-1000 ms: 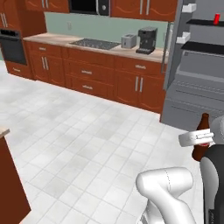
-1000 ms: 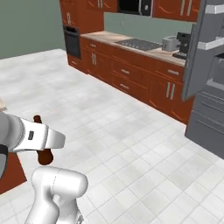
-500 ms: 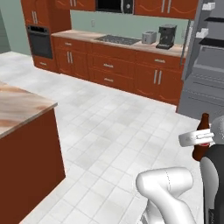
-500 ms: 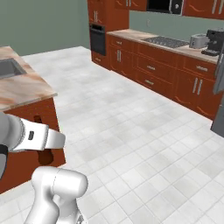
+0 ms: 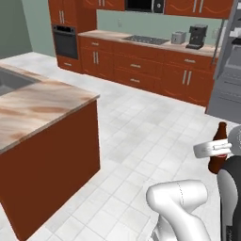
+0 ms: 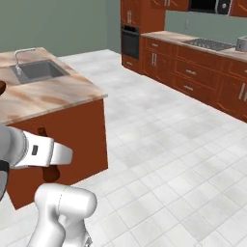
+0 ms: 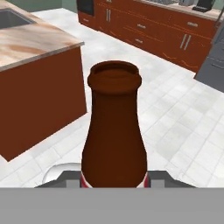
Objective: Open the fridge, grab two sodas, and place both sodas inside the bowl with ice on the dining counter.
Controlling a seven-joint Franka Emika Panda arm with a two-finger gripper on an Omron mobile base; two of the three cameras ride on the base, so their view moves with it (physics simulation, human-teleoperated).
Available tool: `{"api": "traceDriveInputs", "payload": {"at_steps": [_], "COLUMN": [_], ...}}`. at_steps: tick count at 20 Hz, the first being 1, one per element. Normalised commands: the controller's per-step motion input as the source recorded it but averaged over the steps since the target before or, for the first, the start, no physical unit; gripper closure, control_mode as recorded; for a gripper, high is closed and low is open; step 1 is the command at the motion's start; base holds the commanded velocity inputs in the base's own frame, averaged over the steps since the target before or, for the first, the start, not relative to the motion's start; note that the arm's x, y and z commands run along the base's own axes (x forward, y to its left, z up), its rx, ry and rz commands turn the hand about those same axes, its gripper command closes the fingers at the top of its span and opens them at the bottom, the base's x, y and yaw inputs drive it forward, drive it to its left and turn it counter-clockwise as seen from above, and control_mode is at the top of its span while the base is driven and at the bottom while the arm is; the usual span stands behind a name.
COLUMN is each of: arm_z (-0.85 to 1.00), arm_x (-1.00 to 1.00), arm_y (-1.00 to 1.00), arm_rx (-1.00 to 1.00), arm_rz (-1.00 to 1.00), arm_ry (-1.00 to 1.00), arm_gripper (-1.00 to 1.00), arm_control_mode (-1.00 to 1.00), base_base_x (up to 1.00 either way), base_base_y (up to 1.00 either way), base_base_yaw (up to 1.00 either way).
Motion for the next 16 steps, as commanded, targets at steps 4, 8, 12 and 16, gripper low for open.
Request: {"api": "traceDriveInputs", "payload": {"at_steps": [4,8,12,16], "arm_z": [0.0,0.0,0.0,0.0], "arm_x": [0.0,0.0,0.0,0.0], "arm_y": [0.0,0.0,0.0,0.0], "arm_rx": [0.0,0.0,0.0,0.0], "arm_rz": [0.0,0.0,0.0,0.0], "arm_ry": [0.0,0.0,0.0,0.0], "arm_gripper": [1.0,1.0,1.0,1.0], "arm_control_mode": [1.0,1.0,1.0,1.0], "base_base_x": [0.02,0.22,0.28,-0.01], "base_base_y": [1.0,1.0,1.0,1.0], "base_base_yaw": [0.0,0.0,0.0,-0.05]}}
